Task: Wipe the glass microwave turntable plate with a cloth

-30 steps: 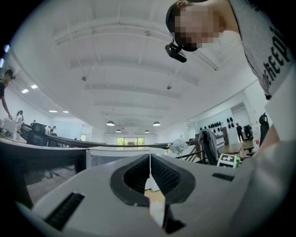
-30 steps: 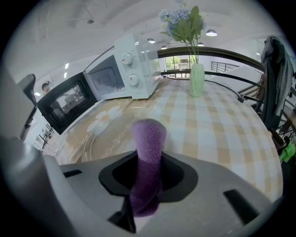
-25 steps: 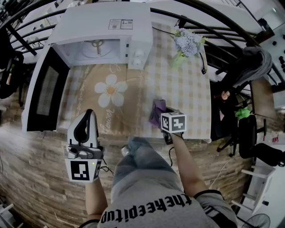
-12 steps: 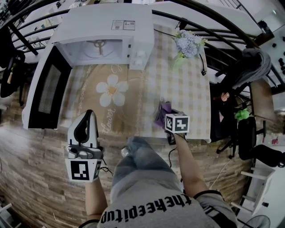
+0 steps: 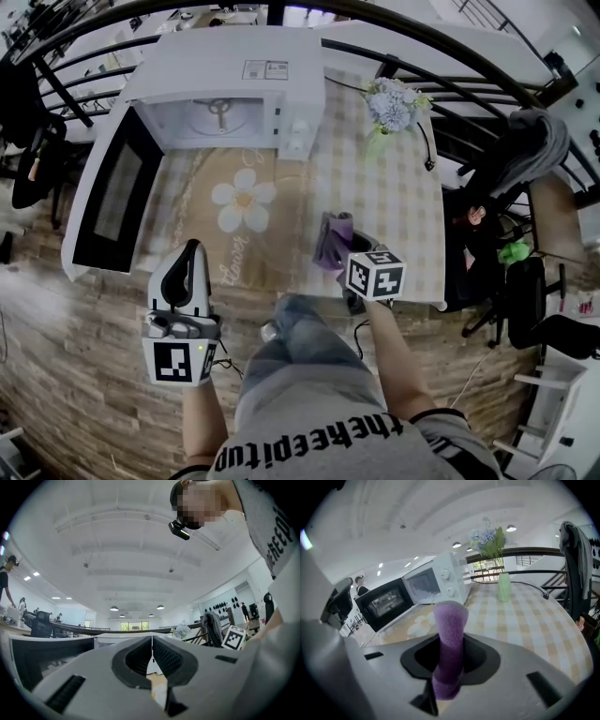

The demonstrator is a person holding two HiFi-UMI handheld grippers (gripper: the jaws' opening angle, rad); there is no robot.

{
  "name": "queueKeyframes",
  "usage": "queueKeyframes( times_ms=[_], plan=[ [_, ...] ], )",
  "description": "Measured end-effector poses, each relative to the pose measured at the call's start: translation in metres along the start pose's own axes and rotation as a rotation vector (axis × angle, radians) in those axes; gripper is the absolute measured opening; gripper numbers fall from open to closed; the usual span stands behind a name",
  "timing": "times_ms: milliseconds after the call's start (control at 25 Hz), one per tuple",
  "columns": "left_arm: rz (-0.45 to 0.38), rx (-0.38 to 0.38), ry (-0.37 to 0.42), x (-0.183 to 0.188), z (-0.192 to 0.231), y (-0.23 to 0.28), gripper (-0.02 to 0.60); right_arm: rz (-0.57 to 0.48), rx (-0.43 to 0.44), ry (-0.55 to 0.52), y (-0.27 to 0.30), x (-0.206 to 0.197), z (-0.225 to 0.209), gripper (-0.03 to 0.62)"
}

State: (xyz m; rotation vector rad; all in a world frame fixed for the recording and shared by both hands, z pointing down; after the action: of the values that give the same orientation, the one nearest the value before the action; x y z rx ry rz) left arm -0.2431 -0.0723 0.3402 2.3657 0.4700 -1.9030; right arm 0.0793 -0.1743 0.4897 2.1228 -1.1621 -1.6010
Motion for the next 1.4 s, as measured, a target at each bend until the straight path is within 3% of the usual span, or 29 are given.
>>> queueKeyframes(
  times_ms=[560,1400],
  plan=[
    [0.010,0.040,0.010,0.016,0.001,-0.023,0.011,-0.211,0.067,-0.172,-0.047,0.024,0.045,0.106],
    [-0.011,0.032,-0.027,0.033,0.003,-0.031,0.011,-0.431,0.128,-0.227,-0.109,0.055,0.084,0.106]
  ],
)
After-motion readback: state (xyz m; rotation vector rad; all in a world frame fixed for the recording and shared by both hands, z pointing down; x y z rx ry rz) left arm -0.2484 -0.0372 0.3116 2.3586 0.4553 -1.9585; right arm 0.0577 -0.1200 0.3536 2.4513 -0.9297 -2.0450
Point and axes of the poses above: the fingertips, and each gripper's own axes: y forward along the fingers, z to its left, x out of its top, the point moved 10 cm from there along -y, backward along the fingers, and after that the axes turned 10 degrees about y, right-handed, at the moved point
